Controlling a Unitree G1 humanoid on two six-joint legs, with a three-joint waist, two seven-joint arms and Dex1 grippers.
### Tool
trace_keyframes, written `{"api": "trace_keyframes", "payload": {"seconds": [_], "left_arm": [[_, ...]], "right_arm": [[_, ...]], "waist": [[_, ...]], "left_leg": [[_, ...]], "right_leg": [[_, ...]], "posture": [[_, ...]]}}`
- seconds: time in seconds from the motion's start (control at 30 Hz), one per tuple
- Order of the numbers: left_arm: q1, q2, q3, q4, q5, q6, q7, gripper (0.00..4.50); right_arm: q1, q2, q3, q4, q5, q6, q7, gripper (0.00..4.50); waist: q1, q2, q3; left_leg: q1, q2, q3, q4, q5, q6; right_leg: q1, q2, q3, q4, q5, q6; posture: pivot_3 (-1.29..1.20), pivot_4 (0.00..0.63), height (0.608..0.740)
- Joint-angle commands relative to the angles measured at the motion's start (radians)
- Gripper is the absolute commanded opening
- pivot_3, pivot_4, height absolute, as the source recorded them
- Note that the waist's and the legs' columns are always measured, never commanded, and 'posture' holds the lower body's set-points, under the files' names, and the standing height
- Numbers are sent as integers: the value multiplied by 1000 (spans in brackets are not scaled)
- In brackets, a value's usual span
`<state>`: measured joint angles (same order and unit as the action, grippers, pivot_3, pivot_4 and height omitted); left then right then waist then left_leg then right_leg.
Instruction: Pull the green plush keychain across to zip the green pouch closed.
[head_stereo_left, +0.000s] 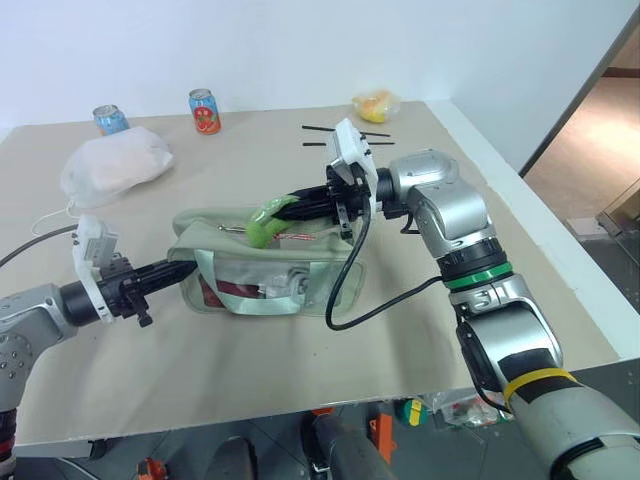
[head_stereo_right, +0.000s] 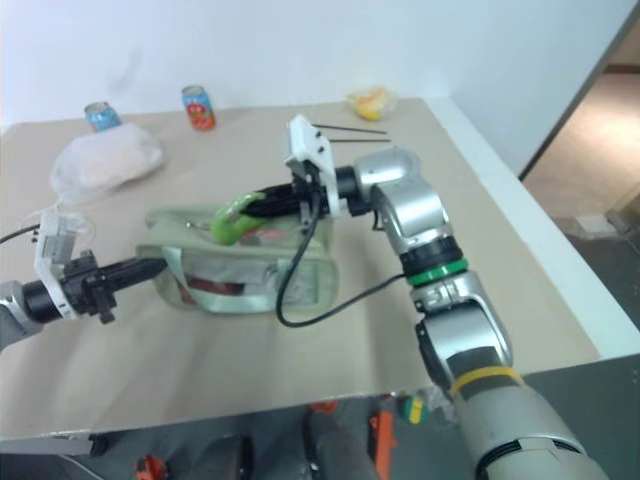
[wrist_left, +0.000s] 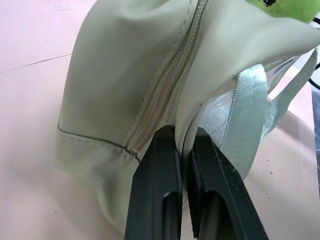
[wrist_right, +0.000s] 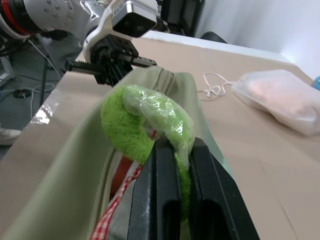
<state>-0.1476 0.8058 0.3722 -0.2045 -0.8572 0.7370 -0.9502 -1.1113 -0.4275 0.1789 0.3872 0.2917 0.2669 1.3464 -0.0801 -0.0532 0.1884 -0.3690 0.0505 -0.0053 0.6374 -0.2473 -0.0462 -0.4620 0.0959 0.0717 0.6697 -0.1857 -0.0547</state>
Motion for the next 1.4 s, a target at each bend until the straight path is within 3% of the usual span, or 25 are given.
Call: {"api": "trace_keyframes", "payload": {"seconds": [0.03, 0.33, 0.57, 0.87, 1.07, 1.3, 1.33, 1.4], "left_arm": [[0, 0, -5, 6, 9, -4, -6, 0], [8, -3, -9, 2, 9, -1, -6, 0], [14, -1, -7, -3, 6, 3, -4, 0], [31, 2, 3, -16, -5, 8, 0, 0], [19, 6, -3, -11, -11, 13, 2, 0], [-2, -12, -1, 5, -55, 71, 39, 0], [-8, -15, 2, 9, -63, 81, 48, 0], [-20, -20, 5, 17, -76, 96, 66, 0]], "right_arm": [[18, -69, -70, -60, 19, 16, -6, 14], [81, -266, -168, -42, -18, 8, -96, 14], [138, -352, -204, 40, -68, -29, -193, 14], [379, -282, -117, 13, -174, -49, -354, 14], [439, -231, -73, -33, -199, -40, -377, 14], [502, -170, -78, -252, -29, 130, -272, 14], [505, -164, -84, -274, -6, 164, -269, 692], [505, -160, -106, -313, 59, 248, -252, 1218]], "waist": [[2, 0, 0], [2, 0, 0], [2, 0, 0], [1, 0, 0], [-1, 1, 0], [0, 1, 0], [0, 1, 0], [0, 1, 0]], "left_leg": [[0, 0, 0, 0, 0, 0], [-1, -1, 1, 0, 0, 0], [0, -1, 1, 0, 0, 0], [1, -1, 2, -1, 0, 0], [2, -1, 2, -1, 0, 0], [2, 0, 1, -1, 0, 0], [1, 0, 1, -1, 0, 0], [1, 0, 1, -1, 0, 0]], "right_leg": [[0, 0, 0, 0, 0, 0], [1, 0, 1, -1, 0, 0], [3, 0, 2, -1, 0, 1], [3, 0, 3, -2, 0, 1], [4, 0, 2, -1, 1, 2], [4, 1, 2, -1, 1, 2], [4, 1, 2, -1, 1, 2], [4, 1, 2, -1, 1, 2]], "posture": [[0, 150, 740], [0, 150, 740], [0, 150, 740], [0, 150, 740], [0, 150, 740], [0, 150, 740], [0, 150, 740], [0, 150, 740]]}}
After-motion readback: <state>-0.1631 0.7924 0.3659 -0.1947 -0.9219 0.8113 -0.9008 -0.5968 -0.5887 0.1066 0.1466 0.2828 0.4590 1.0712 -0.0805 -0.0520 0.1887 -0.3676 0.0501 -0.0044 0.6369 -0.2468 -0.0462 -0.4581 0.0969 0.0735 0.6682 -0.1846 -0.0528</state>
